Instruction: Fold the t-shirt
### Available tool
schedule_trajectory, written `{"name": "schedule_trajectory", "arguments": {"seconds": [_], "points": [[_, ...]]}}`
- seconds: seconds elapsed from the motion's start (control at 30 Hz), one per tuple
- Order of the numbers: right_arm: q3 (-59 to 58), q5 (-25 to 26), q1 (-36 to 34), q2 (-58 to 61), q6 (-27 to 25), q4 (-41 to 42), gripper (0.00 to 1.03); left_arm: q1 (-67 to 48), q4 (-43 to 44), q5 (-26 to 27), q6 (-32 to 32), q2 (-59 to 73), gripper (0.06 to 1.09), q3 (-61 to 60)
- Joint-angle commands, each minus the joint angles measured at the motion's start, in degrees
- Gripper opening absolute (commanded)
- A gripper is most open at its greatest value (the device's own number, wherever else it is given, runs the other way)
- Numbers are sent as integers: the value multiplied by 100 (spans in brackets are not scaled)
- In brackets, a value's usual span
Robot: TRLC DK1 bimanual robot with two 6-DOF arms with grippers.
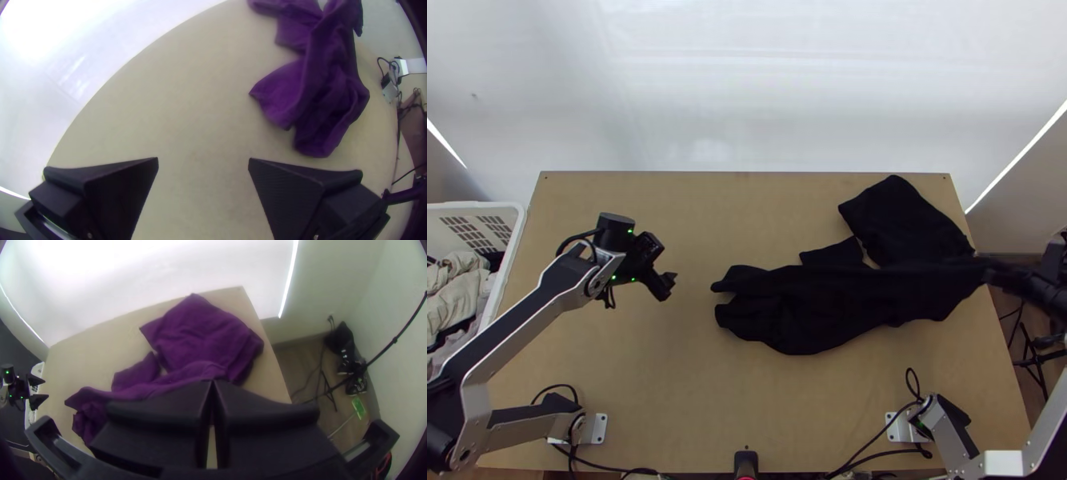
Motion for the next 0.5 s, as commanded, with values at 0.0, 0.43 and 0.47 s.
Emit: {"name": "schedule_trajectory", "arguments": {"seconds": [0.0,0.43,0.47], "points": [[-595,412,-274,-72,-131,-394,3,-30,218,202,-52,431,104,162],[-990,931,-450,-450,-351,-772,3,-21,333,466,-96,1082,104,707],[-990,922,-520,-485,-403,-772,3,-30,333,492,-122,1170,104,777]]}}
